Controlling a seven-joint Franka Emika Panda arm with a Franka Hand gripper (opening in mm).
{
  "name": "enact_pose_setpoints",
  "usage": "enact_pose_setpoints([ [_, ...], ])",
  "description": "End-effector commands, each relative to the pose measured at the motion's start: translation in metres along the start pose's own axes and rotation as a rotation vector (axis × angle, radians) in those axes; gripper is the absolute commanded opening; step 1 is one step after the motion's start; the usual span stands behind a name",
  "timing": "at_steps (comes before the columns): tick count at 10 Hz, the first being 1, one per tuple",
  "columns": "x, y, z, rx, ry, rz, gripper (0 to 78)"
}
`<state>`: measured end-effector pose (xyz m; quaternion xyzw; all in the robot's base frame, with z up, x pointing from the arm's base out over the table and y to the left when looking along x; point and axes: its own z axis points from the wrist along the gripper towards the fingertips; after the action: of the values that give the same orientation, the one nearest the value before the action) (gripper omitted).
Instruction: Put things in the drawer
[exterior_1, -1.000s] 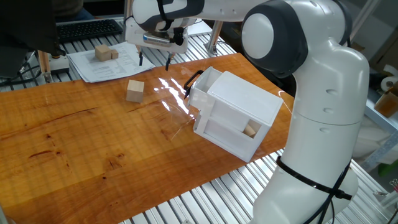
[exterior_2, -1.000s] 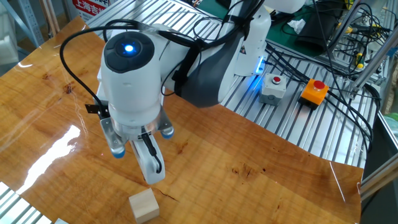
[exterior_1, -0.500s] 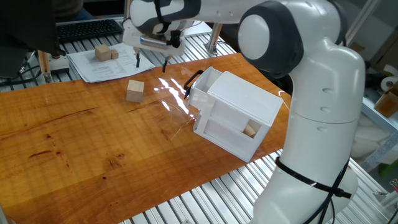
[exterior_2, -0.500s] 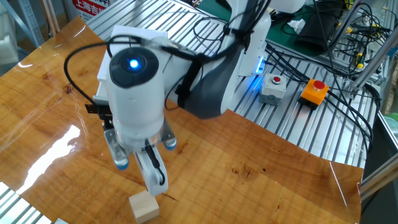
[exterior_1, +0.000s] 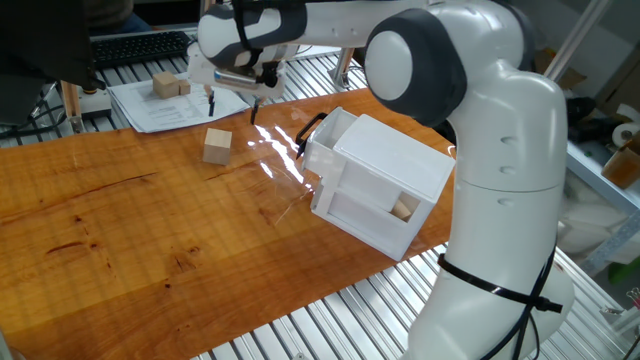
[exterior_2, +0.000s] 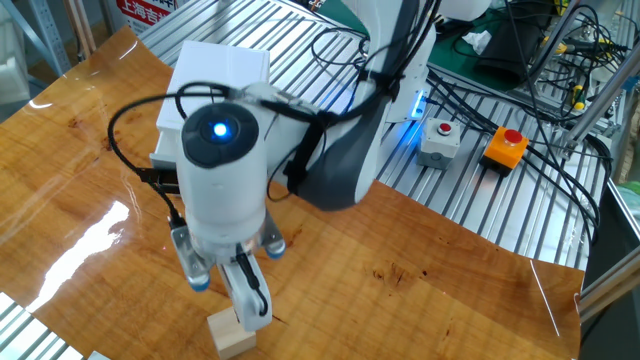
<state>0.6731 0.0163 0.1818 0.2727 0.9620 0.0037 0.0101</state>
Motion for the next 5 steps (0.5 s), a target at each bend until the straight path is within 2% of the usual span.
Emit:
enact_pose_setpoints([
  [1,-0.002,0.008,0.006,-0.001,-0.007,0.012,77.4],
  [5,-0.004,0.016,0.026,-0.007,-0.025,0.007,77.4],
])
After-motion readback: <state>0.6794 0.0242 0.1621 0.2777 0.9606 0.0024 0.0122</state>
